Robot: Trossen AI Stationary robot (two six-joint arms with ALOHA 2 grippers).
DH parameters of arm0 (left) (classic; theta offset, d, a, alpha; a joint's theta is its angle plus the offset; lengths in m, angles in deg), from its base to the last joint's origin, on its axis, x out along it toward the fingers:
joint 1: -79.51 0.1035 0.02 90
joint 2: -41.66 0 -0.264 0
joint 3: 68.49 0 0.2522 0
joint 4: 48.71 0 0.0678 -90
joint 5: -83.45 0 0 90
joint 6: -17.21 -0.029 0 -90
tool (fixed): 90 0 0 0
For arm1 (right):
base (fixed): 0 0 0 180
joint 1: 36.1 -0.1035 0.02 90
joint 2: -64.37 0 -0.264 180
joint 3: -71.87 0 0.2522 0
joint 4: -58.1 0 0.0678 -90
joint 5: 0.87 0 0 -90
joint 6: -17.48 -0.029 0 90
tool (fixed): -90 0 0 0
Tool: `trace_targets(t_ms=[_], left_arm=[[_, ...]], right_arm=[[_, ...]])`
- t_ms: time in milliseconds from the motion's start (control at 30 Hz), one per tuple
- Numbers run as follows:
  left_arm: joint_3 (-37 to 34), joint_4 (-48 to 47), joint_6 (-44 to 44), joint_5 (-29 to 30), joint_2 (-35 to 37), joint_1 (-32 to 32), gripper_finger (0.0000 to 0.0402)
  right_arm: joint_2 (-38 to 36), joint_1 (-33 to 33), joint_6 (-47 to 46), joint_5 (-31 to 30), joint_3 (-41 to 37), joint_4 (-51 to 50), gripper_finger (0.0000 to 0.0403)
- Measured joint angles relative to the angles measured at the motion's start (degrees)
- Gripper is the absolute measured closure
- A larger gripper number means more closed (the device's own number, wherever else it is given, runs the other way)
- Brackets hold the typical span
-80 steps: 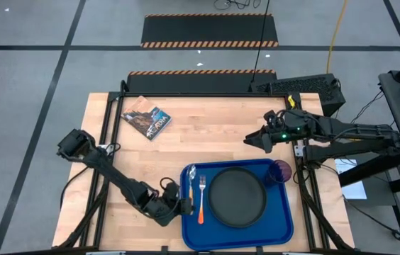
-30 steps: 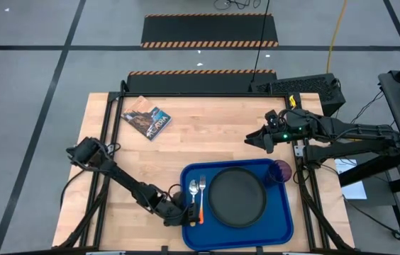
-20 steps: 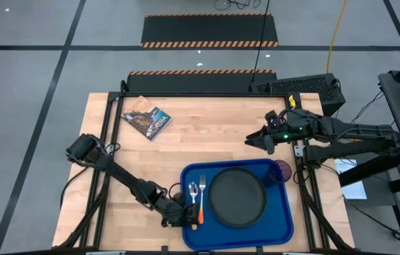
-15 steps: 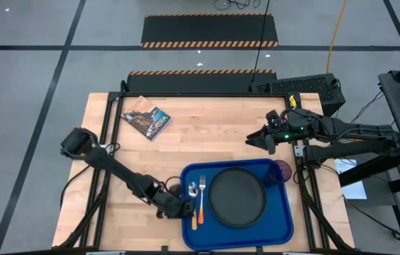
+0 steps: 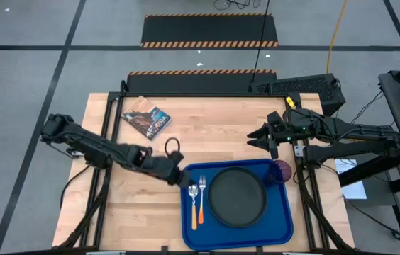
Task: Pick and place plate/cup/fork/spoon on tray
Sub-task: Return to Home Position
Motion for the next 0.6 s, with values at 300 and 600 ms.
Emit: trace_targets(t_ms=[300,600], left_arm=[[0.0,-5.9,-36.7,0.0,6.5,10.1,0.0304],[0.0,-3.7,-64.5,0.9,9.4,19.9,0.0305]], right_arm=[[0.0,0.0,11.8,-0.2,0.0,0.2,0.0346],[-0.8,0.0,28.0,-0.4,-1.5,0.7,0.0401]])
